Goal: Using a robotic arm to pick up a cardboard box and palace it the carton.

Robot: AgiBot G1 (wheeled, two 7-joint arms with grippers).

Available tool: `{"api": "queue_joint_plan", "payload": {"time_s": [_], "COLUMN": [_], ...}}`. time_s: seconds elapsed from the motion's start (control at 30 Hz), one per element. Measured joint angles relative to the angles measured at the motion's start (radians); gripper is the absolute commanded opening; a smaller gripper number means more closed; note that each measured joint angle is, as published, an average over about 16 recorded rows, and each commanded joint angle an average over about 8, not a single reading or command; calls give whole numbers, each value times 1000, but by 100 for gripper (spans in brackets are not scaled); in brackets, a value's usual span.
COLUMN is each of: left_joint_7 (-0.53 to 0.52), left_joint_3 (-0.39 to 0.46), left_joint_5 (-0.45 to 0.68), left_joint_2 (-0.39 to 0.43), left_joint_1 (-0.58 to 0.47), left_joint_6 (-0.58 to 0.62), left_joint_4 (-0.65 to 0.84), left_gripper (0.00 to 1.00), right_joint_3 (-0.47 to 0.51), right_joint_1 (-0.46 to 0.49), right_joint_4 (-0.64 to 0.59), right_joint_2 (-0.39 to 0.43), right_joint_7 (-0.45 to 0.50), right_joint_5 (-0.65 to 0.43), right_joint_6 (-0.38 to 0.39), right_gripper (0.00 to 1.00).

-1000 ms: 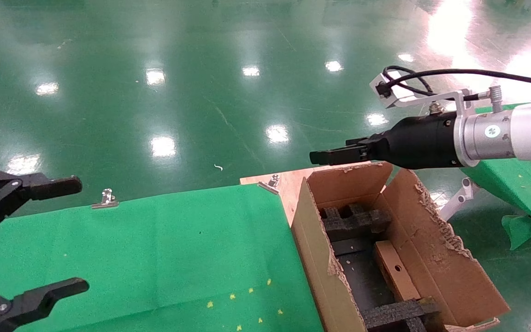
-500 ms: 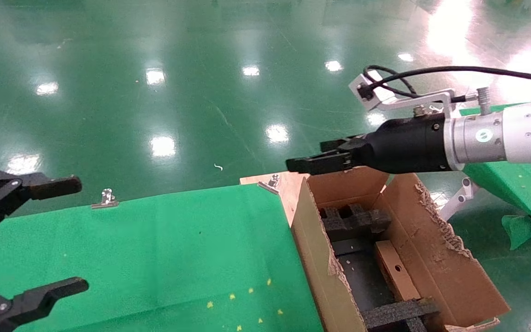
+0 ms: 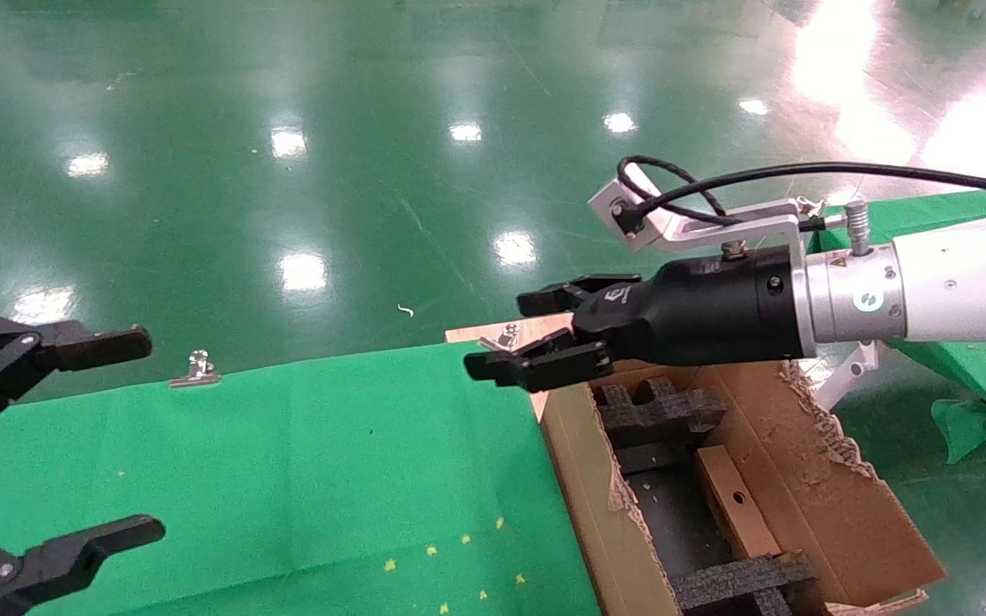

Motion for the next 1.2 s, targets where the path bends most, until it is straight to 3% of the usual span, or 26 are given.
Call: {"api": "queue_joint_plan", "payload": {"time_s": [1.2], "left_joint_7": [0], "left_joint_3": [1], "left_joint_5": [-1], "left_joint_2": [0], "left_joint_1": [0], "left_joint_6": [0], "left_joint_4": [0], "left_gripper": [100], "right_joint_3": [676], "right_joint_1": [-501], "right_joint_4": [14], "right_joint_2": [-106], "right_joint_7": [-580], "right_joint_5": [250], "right_joint_6": [-345], "right_gripper": [100]}}
